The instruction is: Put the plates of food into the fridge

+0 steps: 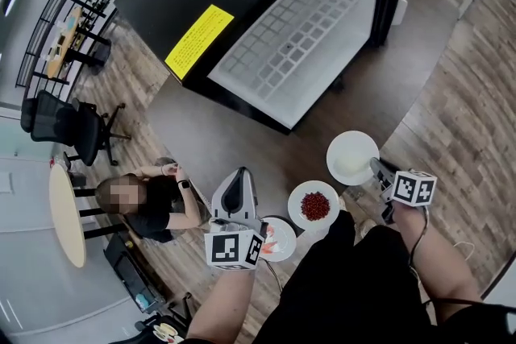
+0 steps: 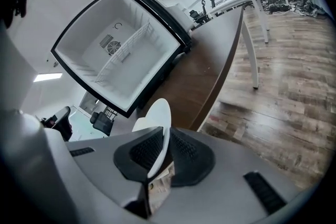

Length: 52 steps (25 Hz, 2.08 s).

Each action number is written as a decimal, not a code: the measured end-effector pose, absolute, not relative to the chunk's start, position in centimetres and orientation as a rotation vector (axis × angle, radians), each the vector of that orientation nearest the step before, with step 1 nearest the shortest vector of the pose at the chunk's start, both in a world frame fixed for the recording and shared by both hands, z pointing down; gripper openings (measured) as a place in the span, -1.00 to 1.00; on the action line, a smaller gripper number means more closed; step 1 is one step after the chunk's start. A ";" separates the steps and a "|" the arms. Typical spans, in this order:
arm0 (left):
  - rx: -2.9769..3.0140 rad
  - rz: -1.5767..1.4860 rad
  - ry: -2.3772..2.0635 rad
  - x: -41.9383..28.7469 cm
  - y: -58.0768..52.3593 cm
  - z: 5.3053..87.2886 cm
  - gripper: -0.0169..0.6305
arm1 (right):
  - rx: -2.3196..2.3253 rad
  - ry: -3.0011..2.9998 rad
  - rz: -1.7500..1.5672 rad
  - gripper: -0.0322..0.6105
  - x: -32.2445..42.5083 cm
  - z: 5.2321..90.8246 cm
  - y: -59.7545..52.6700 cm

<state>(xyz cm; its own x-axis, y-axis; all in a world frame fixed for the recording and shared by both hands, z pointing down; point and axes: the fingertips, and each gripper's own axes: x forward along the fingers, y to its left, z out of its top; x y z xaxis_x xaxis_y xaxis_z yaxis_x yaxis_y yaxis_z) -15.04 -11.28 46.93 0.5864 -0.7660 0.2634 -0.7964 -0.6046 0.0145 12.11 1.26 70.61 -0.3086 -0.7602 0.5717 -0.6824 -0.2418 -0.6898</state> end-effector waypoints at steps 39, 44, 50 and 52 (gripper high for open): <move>2.598 0.126 -1.641 -15.9 -13.7 37.7 -0.94 | -1.503 1.985 -1.494 -0.84 15.5 52.7 -10.0; 2.581 0.102 -1.698 -16.2 -14.1 36.4 -0.94 | -1.444 2.014 -1.460 -0.84 15.4 49.4 -11.8; 2.561 0.075 -1.769 -16.3 -14.5 34.9 -0.94 | -1.386 2.044 -1.436 -0.84 15.4 46.8 -14.2; 2.555 0.072 -1.791 -16.4 -14.6 34.4 -0.94 | -1.380 2.052 -1.428 -0.84 15.5 46.2 -15.1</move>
